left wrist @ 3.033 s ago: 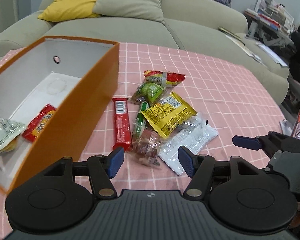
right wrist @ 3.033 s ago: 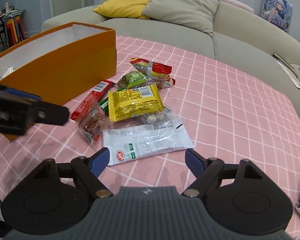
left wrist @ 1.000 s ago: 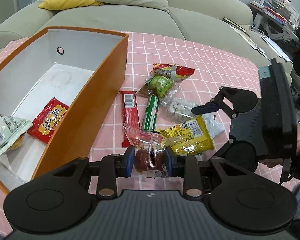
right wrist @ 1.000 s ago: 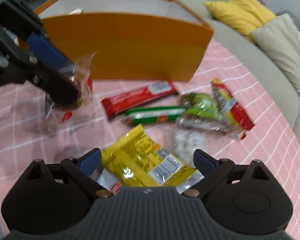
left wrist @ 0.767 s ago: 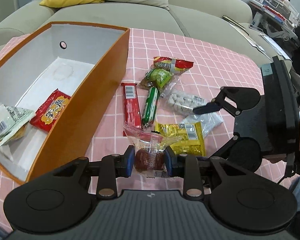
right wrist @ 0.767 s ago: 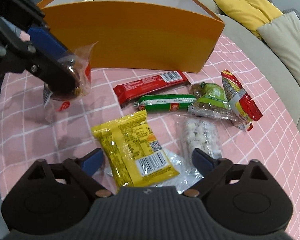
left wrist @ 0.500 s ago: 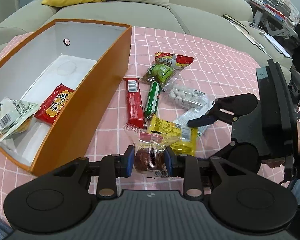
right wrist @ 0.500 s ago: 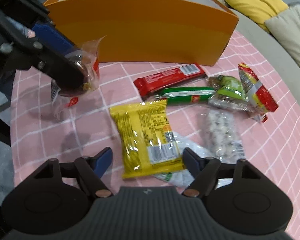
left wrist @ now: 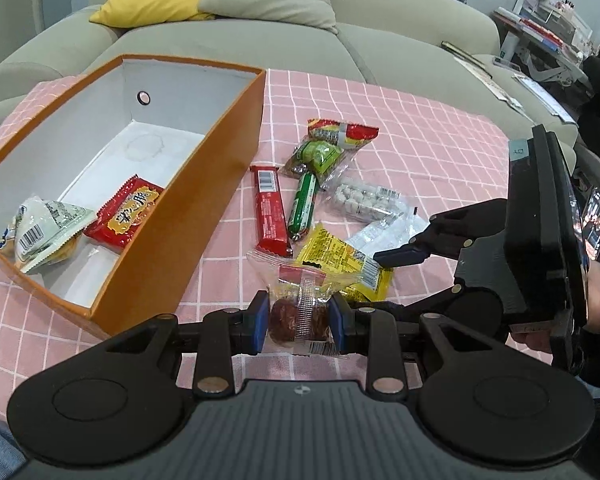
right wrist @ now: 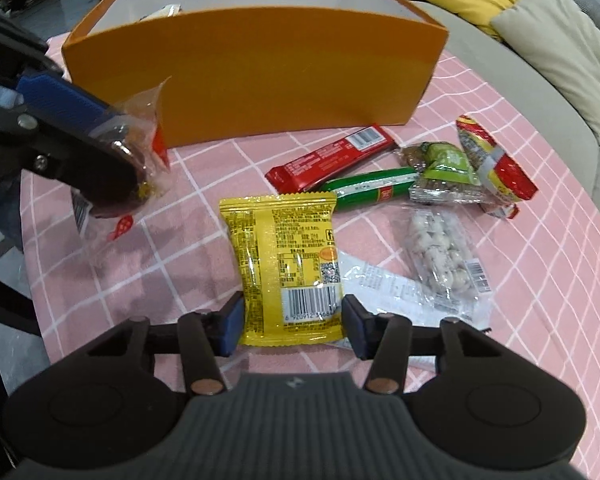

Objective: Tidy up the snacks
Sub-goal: 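Carry both packets into the orange box and open both grippers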

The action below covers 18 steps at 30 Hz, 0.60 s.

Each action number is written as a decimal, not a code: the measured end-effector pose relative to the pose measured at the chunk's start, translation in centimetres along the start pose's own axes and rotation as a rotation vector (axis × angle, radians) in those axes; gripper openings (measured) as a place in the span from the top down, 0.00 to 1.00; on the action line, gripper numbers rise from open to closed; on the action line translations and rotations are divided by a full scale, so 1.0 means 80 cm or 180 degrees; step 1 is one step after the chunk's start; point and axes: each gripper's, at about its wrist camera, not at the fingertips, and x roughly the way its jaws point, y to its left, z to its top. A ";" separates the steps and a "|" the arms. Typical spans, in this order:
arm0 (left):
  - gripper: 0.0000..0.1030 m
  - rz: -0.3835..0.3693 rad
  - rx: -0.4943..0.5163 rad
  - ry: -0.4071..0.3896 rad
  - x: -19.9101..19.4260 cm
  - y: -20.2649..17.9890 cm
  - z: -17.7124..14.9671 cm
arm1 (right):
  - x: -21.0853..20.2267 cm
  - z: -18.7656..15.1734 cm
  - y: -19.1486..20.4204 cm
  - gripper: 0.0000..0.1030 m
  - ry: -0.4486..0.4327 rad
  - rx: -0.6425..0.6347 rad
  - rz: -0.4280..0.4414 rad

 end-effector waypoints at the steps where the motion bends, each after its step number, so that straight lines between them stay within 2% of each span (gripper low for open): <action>1: 0.66 -0.0006 -0.0001 -0.0030 -0.005 0.000 0.000 | -0.005 0.001 0.001 0.52 -0.0018 0.0039 -0.0037; 9: 0.66 -0.0054 0.0015 -0.0356 -0.052 -0.002 0.002 | -0.062 0.005 0.014 0.52 -0.0223 0.0210 -0.0394; 13: 0.66 -0.0026 0.0007 -0.0531 -0.081 0.004 0.009 | -0.100 0.016 0.014 0.52 -0.0409 0.0324 -0.0442; 18: 0.66 0.0173 -0.0049 -0.0602 -0.103 0.029 0.024 | -0.132 0.057 0.020 0.52 -0.0624 0.0329 -0.0352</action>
